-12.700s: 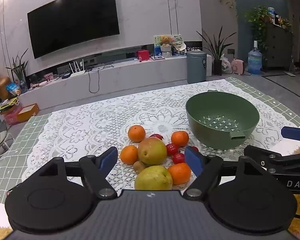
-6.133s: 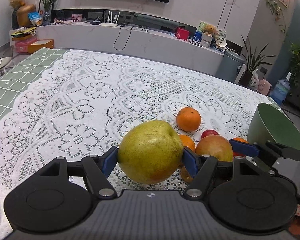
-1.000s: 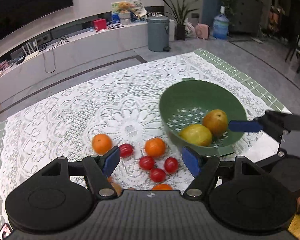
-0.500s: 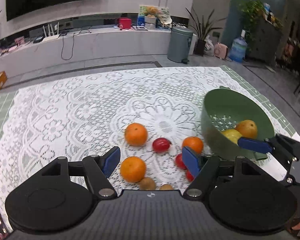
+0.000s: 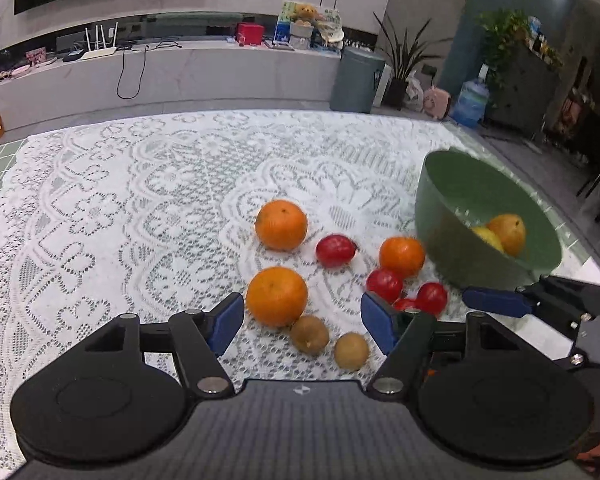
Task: Organize fruits
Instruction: 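Lift both tools out of the colander back toward the fruit, then grasp a mandarin with the right tool while the left tool grasps another mandarin, then lower both mandarins into the green colander and open both tools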
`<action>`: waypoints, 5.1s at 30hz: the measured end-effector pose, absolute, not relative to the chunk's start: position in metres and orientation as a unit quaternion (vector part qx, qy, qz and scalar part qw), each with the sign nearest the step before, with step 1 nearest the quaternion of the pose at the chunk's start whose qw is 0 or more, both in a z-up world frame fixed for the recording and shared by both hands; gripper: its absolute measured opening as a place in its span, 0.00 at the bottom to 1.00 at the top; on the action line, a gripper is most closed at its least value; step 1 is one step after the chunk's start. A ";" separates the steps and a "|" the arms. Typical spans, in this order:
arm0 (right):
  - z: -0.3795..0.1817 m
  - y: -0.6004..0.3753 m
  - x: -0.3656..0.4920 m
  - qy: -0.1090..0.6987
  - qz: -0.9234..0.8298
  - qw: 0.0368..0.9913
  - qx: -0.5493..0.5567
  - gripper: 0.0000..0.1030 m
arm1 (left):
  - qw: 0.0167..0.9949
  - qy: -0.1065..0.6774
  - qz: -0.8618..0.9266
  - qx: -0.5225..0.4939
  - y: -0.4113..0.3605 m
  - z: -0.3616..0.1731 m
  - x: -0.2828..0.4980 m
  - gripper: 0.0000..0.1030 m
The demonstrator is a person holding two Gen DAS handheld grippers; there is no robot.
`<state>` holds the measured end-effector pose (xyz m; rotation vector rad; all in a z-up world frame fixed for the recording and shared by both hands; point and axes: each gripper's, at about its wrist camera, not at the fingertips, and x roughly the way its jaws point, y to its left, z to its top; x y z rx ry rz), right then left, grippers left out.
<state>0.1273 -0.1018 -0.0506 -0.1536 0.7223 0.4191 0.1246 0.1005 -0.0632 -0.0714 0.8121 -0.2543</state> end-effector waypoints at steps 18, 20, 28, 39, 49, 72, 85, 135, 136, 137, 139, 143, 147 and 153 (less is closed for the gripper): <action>-0.069 -0.096 0.135 0.411 0.240 0.877 -0.058 0.52 | 0.897 0.428 -0.088 -0.068 0.108 -0.097 0.157 0.66; -0.069 -0.096 0.135 0.413 0.245 0.875 -0.056 0.49 | 0.895 0.431 -0.089 -0.069 0.108 -0.099 0.159 0.65; -0.071 -0.094 0.136 0.421 0.260 0.867 -0.052 0.43 | 0.892 0.433 -0.103 -0.075 0.106 -0.102 0.163 0.54; -0.071 -0.094 0.136 0.419 0.261 0.868 -0.057 0.43 | 0.888 0.441 -0.106 -0.077 0.106 -0.107 0.165 0.49; -0.069 -0.097 0.135 0.411 0.253 0.874 -0.052 0.41 | 0.901 0.418 -0.091 -0.077 0.109 -0.095 0.157 0.48; -0.011 -0.131 0.106 0.301 0.242 0.920 -0.059 0.41 | 0.918 0.365 -0.129 -0.082 0.068 -0.035 0.114 0.48; 0.033 -0.199 0.116 0.289 0.190 0.931 -0.114 0.41 | 0.912 0.354 -0.206 -0.018 -0.002 -0.009 0.117 0.48; -0.027 -0.211 0.245 0.373 0.216 0.852 -0.297 0.41 | 0.866 0.439 -0.236 0.051 -0.074 -0.056 0.233 0.47; -0.028 -0.210 0.246 0.374 0.217 0.851 -0.297 0.41 | 0.866 0.438 -0.235 0.054 -0.074 -0.057 0.233 0.47; -0.029 -0.210 0.247 0.374 0.218 0.851 -0.297 0.41 | 0.867 0.438 -0.233 0.057 -0.075 -0.057 0.234 0.47; -0.031 -0.209 0.248 0.377 0.219 0.849 -0.300 0.41 | 0.867 0.437 -0.229 0.064 -0.077 -0.059 0.236 0.46; -0.032 -0.208 0.249 0.378 0.219 0.847 -0.304 0.41 | 0.865 0.445 -0.223 0.072 -0.077 -0.063 0.238 0.43; -0.033 -0.207 0.252 0.384 0.221 0.844 -0.302 0.41 | 0.864 0.444 -0.225 0.078 -0.078 -0.064 0.236 0.43; -0.032 -0.208 0.256 0.396 0.221 0.840 -0.298 0.41 | 0.863 0.446 -0.223 0.080 -0.079 -0.063 0.232 0.45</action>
